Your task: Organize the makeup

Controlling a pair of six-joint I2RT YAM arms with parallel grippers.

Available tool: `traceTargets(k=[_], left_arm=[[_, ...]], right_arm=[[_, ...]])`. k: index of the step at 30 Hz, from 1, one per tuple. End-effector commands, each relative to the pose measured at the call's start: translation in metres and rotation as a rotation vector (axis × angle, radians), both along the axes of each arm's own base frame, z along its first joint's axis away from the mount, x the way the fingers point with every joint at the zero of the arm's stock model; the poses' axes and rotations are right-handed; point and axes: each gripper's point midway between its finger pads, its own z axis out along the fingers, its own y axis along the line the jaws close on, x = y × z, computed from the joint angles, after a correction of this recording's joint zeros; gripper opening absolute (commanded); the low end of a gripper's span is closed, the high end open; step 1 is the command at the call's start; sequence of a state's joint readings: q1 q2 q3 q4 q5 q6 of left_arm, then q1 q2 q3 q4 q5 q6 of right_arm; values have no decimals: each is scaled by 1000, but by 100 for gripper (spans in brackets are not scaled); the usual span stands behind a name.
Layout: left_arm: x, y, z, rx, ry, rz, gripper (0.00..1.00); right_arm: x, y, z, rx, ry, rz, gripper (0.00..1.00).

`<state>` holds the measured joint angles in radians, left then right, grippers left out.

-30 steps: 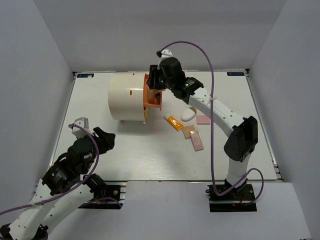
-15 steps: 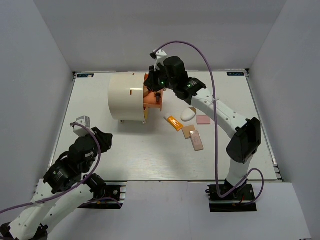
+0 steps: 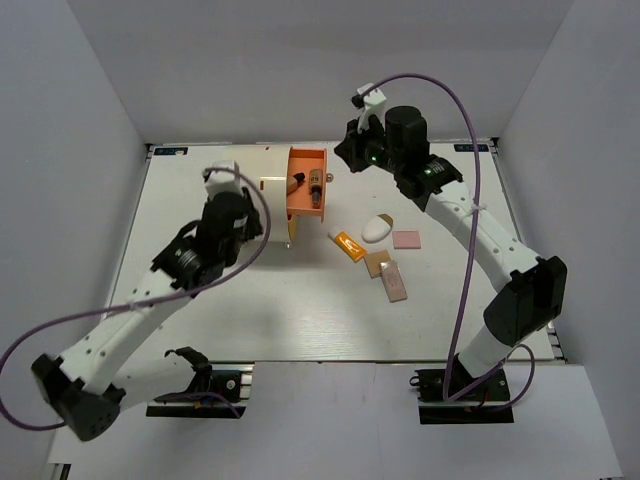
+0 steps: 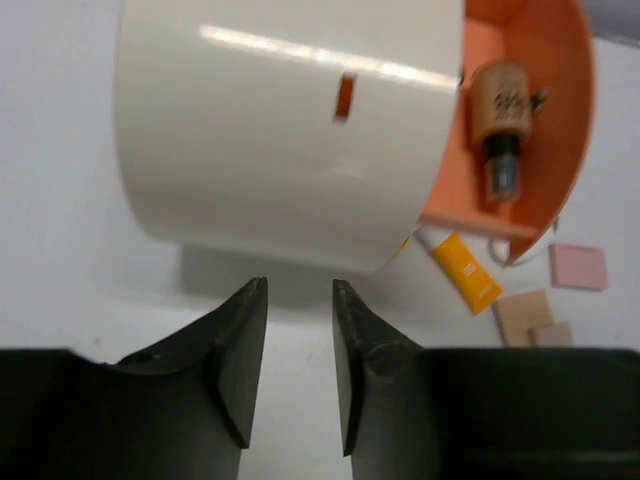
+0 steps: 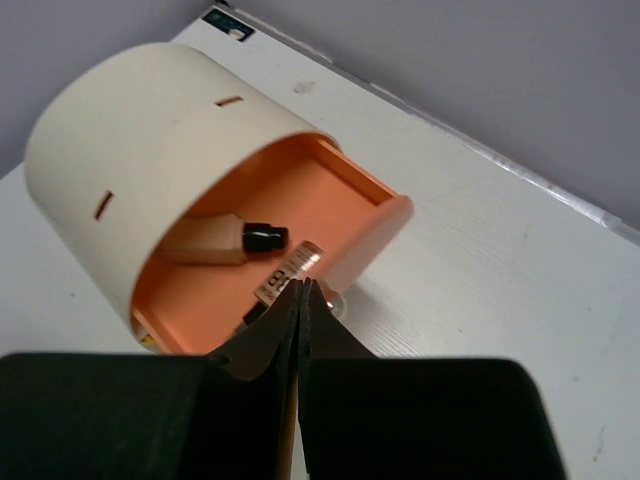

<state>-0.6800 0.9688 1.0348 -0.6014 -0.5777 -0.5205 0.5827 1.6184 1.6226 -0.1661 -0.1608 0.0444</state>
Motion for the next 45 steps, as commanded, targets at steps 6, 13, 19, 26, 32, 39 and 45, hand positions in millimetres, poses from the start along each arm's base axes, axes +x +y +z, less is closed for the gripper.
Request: traceTargets(k=[6, 13, 19, 26, 32, 39, 45], left_arm=[[96, -25, 57, -54, -81, -3, 72], [123, 17, 62, -64, -42, 114, 91], [130, 52, 44, -50, 10, 178, 93], [142, 65, 17, -100, 65, 156, 95], [150, 66, 0, -150, 108, 97, 96], [147, 58, -20, -210, 148, 2, 95], [146, 51, -25, -231, 164, -56, 93]], right_arm=[[16, -37, -34, -81, 78, -48, 0], [23, -35, -67, -146, 153, 15, 0], [25, -20, -82, -149, 206, 75, 0], [25, -12, -101, -144, 256, 121, 0], [16, 3, -98, -110, 260, 208, 0], [12, 32, -96, -72, 306, 333, 0], [6, 56, -90, -60, 300, 390, 0]])
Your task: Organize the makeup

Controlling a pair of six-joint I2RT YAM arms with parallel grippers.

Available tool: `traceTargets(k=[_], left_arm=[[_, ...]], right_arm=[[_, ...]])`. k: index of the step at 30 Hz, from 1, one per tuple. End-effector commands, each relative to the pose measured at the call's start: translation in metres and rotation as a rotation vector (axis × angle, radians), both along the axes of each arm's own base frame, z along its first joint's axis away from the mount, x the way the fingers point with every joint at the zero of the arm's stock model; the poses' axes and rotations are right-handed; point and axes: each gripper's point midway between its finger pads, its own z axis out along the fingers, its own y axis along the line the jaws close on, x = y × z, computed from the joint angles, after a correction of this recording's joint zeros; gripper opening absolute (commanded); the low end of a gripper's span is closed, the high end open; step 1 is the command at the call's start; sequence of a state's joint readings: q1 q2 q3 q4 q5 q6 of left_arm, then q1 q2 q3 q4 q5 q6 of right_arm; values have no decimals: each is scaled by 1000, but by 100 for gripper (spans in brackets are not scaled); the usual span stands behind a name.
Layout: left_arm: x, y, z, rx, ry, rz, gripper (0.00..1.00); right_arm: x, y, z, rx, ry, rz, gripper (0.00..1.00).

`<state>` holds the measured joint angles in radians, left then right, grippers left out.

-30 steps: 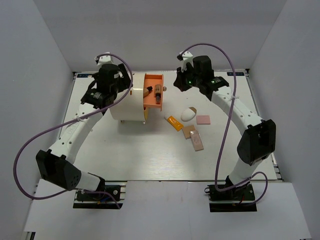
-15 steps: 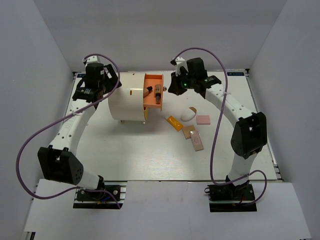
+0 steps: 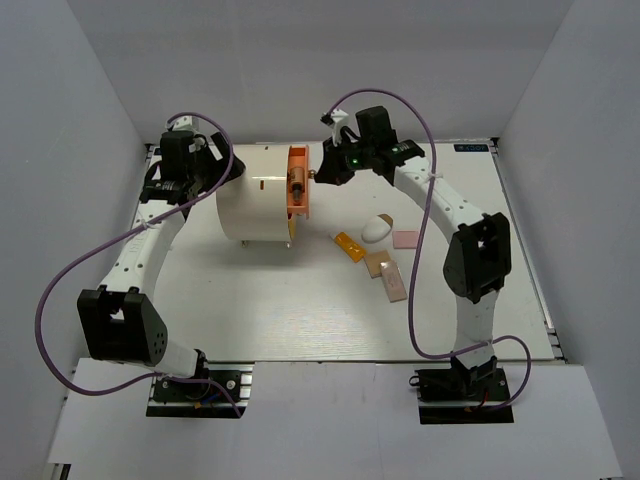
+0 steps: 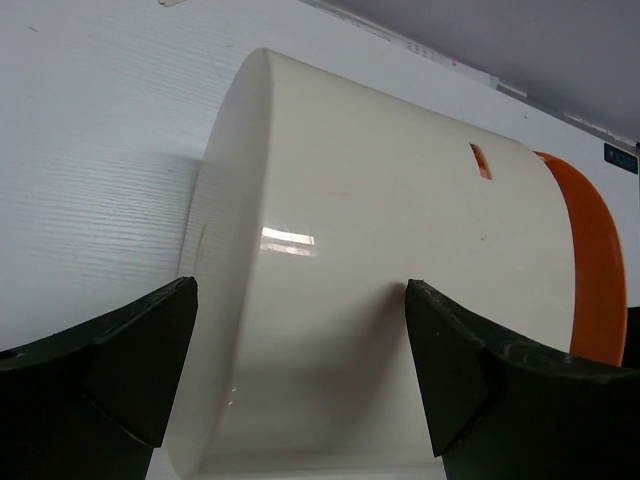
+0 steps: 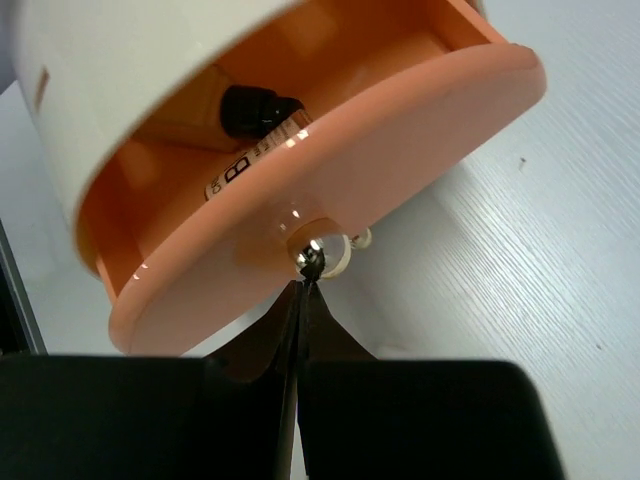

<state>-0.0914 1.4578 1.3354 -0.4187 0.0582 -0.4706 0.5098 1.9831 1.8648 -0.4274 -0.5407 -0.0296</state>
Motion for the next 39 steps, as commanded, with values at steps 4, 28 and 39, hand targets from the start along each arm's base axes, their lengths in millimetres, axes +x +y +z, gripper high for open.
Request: traceTargets(k=[4, 28, 39], left_arm=[[-10, -8, -20, -18, 56, -82, 93], [-14, 8, -15, -24, 55, 0, 96], [-35, 35, 50, -41, -89, 116, 98]], right_arm=[[-10, 38, 25, 64, -30, 98, 0], [-26, 45, 22, 28, -140, 130, 3], [-27, 26, -9, 27, -64, 139, 64]])
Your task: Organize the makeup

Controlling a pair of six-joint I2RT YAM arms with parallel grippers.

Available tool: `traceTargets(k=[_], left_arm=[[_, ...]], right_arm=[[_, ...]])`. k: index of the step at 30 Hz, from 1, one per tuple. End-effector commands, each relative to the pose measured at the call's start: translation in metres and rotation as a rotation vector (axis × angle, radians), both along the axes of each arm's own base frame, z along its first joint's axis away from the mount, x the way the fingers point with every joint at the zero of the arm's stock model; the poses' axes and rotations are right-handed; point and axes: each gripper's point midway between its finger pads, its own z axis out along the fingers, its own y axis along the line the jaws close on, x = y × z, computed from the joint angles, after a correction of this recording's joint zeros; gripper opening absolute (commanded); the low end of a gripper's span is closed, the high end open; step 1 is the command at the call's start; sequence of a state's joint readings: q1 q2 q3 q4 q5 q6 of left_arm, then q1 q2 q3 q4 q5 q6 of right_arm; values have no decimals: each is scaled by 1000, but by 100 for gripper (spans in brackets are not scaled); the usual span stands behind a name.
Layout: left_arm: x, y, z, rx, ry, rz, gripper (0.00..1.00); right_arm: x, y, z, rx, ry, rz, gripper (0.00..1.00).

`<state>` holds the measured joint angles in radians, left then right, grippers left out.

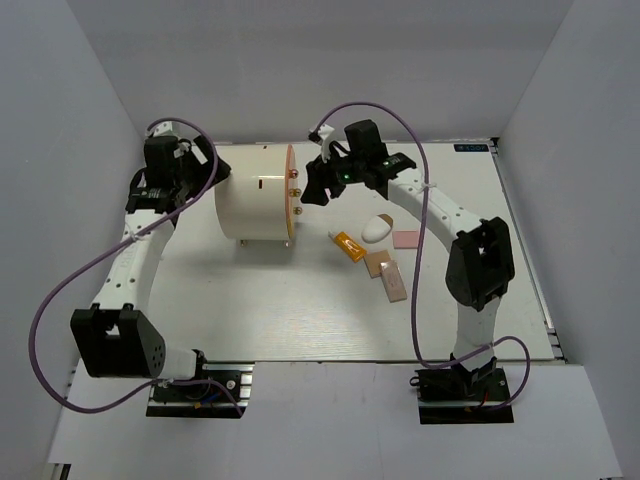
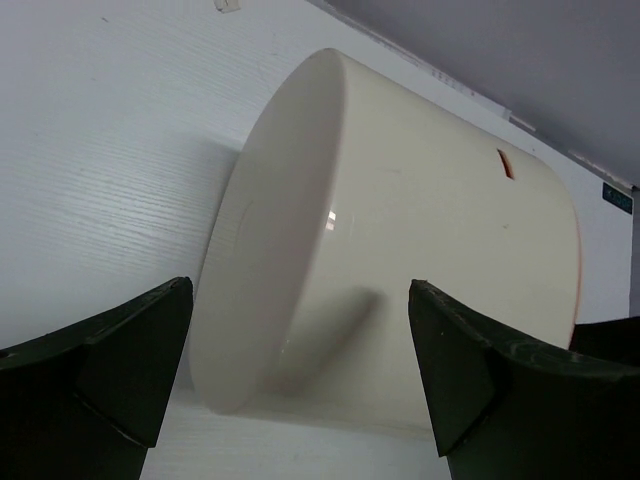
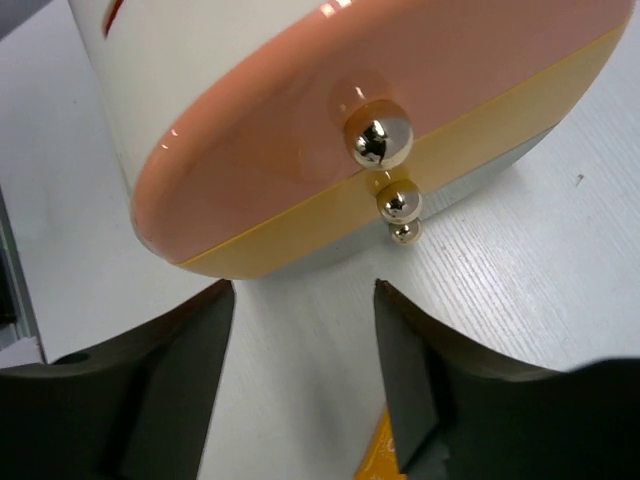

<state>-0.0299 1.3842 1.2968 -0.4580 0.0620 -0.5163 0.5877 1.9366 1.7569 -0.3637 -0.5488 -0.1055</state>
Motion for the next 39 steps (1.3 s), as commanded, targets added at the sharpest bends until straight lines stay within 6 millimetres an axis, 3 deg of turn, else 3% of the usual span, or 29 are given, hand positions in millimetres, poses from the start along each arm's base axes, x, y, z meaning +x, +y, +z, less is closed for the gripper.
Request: traceTargets(k=[1, 2, 7, 11, 30, 39], left_arm=[[-20, 9, 46, 3, -100, 34, 98], [-24, 8, 46, 1, -97, 30, 98], [-44, 9, 41, 8, -96, 26, 98], [-48, 11, 35, 2, -99, 33, 98], [-35, 4, 15, -23, -70, 0, 98], [-30, -1, 14, -43, -72, -18, 98]], right_arm=[[12, 2, 4, 53, 8, 22, 67], [14, 5, -6, 52, 38, 26, 69], [29, 11, -17, 79, 75, 45, 68], [43, 14, -28, 109, 104, 61, 66], [65, 30, -45, 243, 204, 144, 63], [67, 36, -43, 278, 213, 162, 61]])
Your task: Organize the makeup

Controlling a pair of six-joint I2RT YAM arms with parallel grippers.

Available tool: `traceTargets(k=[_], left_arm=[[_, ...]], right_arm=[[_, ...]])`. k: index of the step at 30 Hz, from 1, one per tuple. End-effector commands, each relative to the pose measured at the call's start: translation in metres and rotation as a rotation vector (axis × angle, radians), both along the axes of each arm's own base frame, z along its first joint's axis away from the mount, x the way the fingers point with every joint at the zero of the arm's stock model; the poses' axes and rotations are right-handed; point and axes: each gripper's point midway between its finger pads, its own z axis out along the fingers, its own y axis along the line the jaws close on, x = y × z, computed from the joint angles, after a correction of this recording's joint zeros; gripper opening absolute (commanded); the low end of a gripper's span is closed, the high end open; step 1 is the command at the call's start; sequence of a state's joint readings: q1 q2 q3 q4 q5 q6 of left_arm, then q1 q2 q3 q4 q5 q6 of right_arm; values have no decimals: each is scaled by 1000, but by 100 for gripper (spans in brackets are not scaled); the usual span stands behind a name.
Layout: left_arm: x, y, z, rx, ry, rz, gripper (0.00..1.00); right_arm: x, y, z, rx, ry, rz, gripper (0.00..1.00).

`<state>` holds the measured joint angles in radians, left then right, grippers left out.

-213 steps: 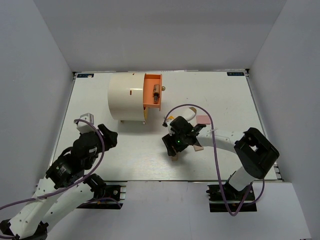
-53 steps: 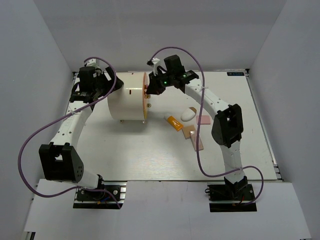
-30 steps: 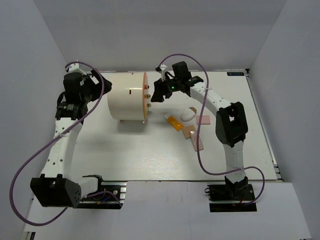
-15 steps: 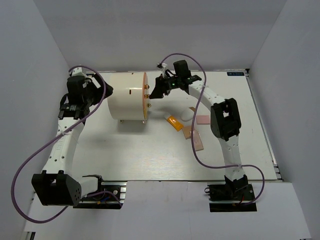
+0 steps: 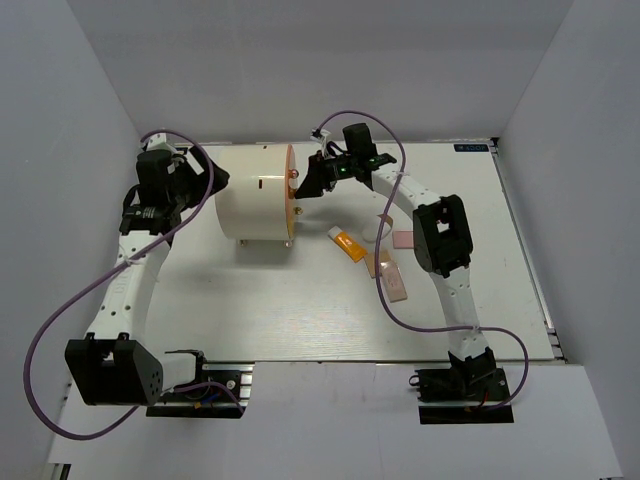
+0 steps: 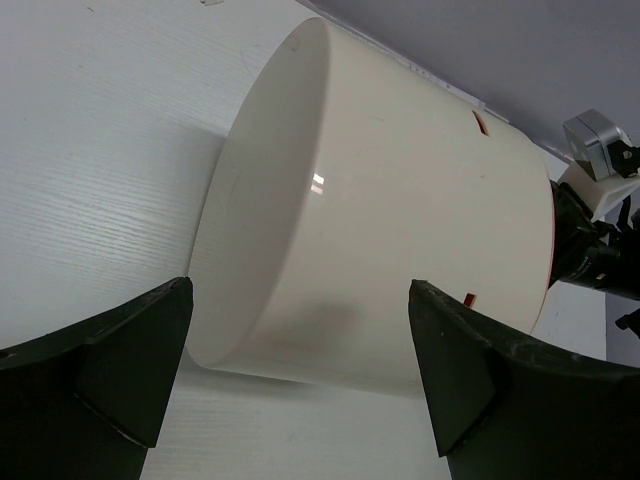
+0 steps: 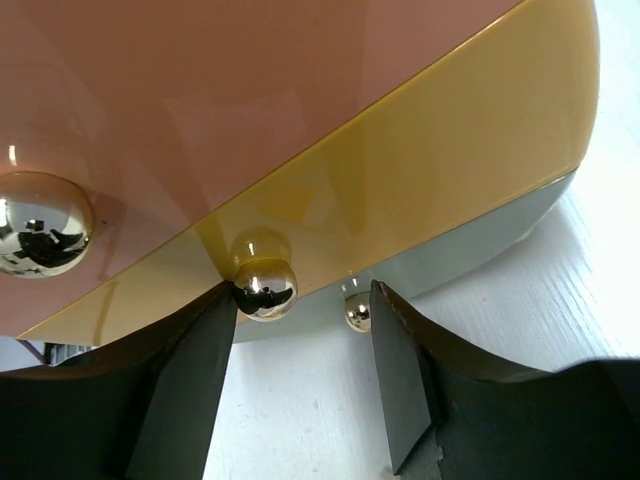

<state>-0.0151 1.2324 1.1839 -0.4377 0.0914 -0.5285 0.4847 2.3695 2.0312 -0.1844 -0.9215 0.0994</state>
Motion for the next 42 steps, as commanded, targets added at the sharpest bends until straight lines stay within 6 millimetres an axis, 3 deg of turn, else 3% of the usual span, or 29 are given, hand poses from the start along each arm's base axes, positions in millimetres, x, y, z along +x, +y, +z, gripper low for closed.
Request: traceTargets(k=[1, 11, 16, 21, 30, 42], left_arm=[[2, -3, 1, -19, -11, -15, 98], [5, -4, -7, -24, 3, -22, 98], [7, -3, -12, -22, 18, -17, 98], [9, -1, -18, -18, 29, -3, 98], [9, 1, -19, -20, 32, 14, 98], [10, 6, -10, -7, 17, 38, 98]], right_arm=[[8, 8, 29, 76, -60, 21, 60], [3, 13, 28, 123, -31, 61, 48], [-4, 8, 33, 130, -58, 82, 35], [-9, -9, 24, 104, -53, 61, 33], [-2, -51, 22, 67, -73, -19, 32], [-10, -82, 12, 44, -48, -46, 33]])
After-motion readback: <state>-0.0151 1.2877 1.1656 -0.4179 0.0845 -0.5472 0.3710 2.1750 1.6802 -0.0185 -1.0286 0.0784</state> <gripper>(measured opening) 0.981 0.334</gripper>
